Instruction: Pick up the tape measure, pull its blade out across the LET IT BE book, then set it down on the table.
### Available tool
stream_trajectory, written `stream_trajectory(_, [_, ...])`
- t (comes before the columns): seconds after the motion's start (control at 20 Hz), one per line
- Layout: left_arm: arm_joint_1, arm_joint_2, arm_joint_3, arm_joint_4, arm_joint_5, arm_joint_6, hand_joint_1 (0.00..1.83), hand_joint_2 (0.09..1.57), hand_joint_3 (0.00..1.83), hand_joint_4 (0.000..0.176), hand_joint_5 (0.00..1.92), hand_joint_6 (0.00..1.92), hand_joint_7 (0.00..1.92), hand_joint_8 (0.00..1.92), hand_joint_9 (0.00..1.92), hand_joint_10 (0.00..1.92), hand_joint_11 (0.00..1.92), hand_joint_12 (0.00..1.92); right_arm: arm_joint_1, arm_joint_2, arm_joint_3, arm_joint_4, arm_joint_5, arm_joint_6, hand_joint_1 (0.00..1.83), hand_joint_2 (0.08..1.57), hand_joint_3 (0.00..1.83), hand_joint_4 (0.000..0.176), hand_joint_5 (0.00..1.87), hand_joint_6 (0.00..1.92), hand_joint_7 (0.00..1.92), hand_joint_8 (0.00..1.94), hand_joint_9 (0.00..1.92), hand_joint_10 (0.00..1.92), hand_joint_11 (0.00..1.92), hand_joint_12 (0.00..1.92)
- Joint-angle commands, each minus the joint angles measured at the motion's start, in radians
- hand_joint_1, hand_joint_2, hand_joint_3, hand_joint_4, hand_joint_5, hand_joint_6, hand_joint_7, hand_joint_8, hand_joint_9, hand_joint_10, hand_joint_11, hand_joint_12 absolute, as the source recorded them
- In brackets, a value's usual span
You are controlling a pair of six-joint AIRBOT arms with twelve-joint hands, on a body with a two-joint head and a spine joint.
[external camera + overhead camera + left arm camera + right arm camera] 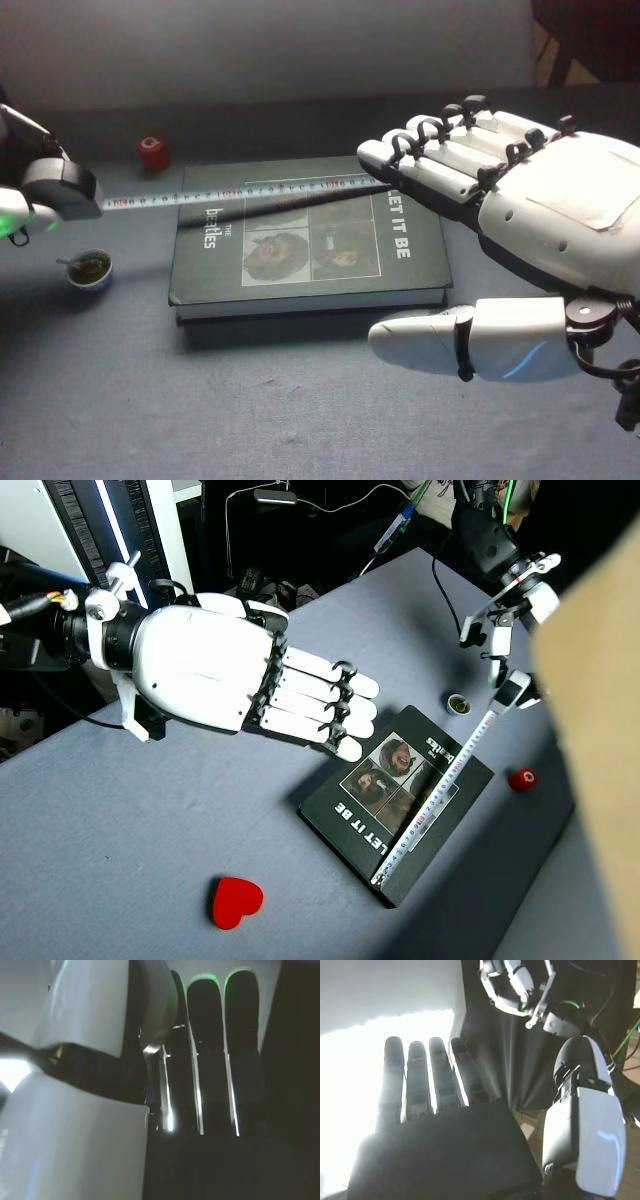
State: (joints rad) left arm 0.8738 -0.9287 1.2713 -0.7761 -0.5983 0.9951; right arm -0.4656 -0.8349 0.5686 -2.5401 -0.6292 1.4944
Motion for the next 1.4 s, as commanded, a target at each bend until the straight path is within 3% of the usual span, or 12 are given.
stream_trajectory(0.0, [-0.002,0.01,0.011,0.013,-0.133,0.007,1.38,1.08,0.0,0.0,1.04,0.69,1.11,0.84,0.91,1.22,0.82,1.07,0.01,0.002,-0.003,-0.042,-0.101,0.005,0.0,0.99,0.0,0.0,0.0,0.0,0.04,0.0,0.03,0.0,0.0,0.42])
stream_trajectory(0.15, [0.013,0.005,0.012,0.027,-0.131,0.008,1.38,1.08,0.0,0.0,1.04,0.69,1.11,0.84,0.92,1.22,0.83,1.07,0.006,0.0,-0.003,-0.042,-0.096,0.012,0.0,0.99,0.0,0.0,0.0,0.0,0.04,0.0,0.03,0.0,0.0,0.42])
stream_trajectory(0.35, [0.032,-0.004,0.026,0.043,-0.15,0.022,1.39,1.07,0.0,0.0,1.02,0.79,1.15,0.69,0.94,1.21,0.78,1.11,0.002,-0.004,-0.003,-0.042,-0.096,0.004,0.0,0.99,0.0,0.0,0.0,0.0,0.04,0.0,0.03,0.0,0.0,0.35])
stream_trajectory(0.6, [0.067,-0.02,0.029,0.043,-0.168,0.02,1.38,1.09,0.0,0.0,0.97,0.81,1.12,0.84,0.91,1.21,0.82,1.09,0.001,-0.004,-0.003,-0.042,-0.096,-0.003,0.0,1.01,0.0,0.0,0.0,0.0,0.04,0.0,0.02,0.0,0.0,0.4])
stream_trajectory(0.75, [0.079,-0.023,0.023,0.053,-0.171,0.02,1.38,1.09,0.0,0.0,0.97,0.8,1.12,0.85,0.9,1.22,0.83,1.09,0.001,-0.004,-0.003,-0.042,-0.097,-0.004,0.0,1.01,0.01,0.0,0.0,0.0,0.04,0.0,0.02,0.0,0.0,0.4])
stream_trajectory(0.9, [0.08,-0.027,0.023,0.06,-0.171,0.02,1.38,1.09,0.0,0.0,0.95,0.87,1.15,0.74,0.9,1.23,0.77,1.09,0.001,-0.005,-0.003,-0.042,-0.097,-0.004,0.0,1.02,0.0,0.0,0.0,0.0,0.03,0.0,0.01,0.0,0.0,0.27])
stream_trajectory(1.2, [0.075,-0.023,0.027,0.06,-0.174,0.02,1.38,1.09,0.0,0.0,0.96,0.87,1.14,0.72,0.9,1.26,0.75,1.1,-0.001,-0.005,-0.003,-0.043,-0.098,-0.005,0.01,1.02,0.0,0.0,0.0,0.0,0.03,0.0,0.01,0.0,0.0,0.28])
stream_trajectory(1.25, [0.073,-0.023,0.025,0.06,-0.175,0.019,1.38,1.08,0.0,0.0,0.98,0.85,1.14,0.74,0.91,1.23,0.79,1.09,-0.002,-0.005,-0.003,-0.043,-0.097,-0.005,0.0,1.03,0.0,0.0,0.0,0.0,0.03,0.0,0.02,0.0,0.0,0.39])
stream_trajectory(1.35, [0.072,-0.023,0.022,0.06,-0.175,0.019,1.38,1.08,0.0,0.0,0.98,0.85,1.14,0.74,0.91,1.23,0.79,1.09,-0.003,-0.005,-0.003,-0.043,-0.097,-0.007,0.0,1.03,0.0,0.0,0.0,0.0,0.03,0.0,0.02,0.0,0.0,0.39])
